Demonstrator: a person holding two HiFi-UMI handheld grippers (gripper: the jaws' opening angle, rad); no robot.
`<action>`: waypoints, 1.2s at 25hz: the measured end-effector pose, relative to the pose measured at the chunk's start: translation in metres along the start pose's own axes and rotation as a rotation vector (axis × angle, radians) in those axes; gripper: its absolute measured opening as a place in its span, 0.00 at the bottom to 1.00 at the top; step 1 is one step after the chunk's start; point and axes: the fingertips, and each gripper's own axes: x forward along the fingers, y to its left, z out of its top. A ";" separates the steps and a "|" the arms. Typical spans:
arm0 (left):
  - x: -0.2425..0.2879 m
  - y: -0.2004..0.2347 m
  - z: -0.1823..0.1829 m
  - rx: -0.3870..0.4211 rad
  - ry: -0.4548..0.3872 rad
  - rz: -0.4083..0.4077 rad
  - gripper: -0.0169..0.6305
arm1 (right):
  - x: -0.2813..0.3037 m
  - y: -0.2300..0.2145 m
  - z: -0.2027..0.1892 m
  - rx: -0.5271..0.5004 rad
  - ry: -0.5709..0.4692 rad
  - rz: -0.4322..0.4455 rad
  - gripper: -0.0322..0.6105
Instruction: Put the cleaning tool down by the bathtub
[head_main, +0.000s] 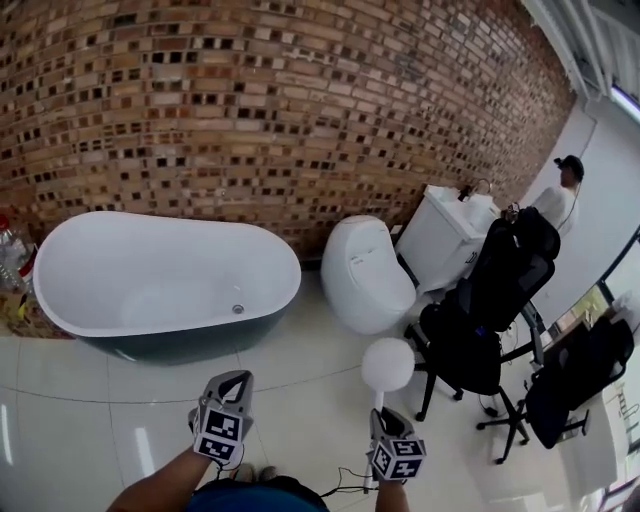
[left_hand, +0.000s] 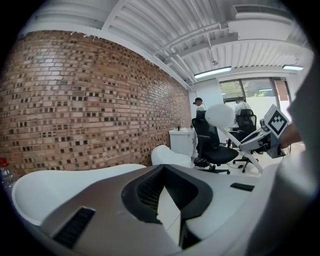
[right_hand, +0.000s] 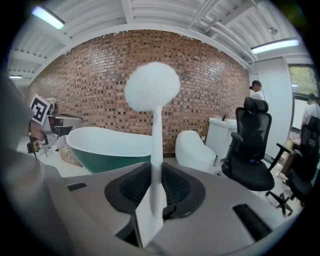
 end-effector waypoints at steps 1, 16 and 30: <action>-0.001 0.003 0.000 0.000 0.003 0.020 0.03 | 0.006 0.002 0.002 -0.005 -0.005 0.019 0.20; -0.056 0.051 -0.011 -0.050 0.127 0.369 0.03 | 0.098 0.046 0.020 0.003 -0.072 0.331 0.20; -0.088 0.103 -0.053 -0.112 0.168 0.444 0.03 | 0.130 0.131 0.038 -0.157 -0.032 0.456 0.20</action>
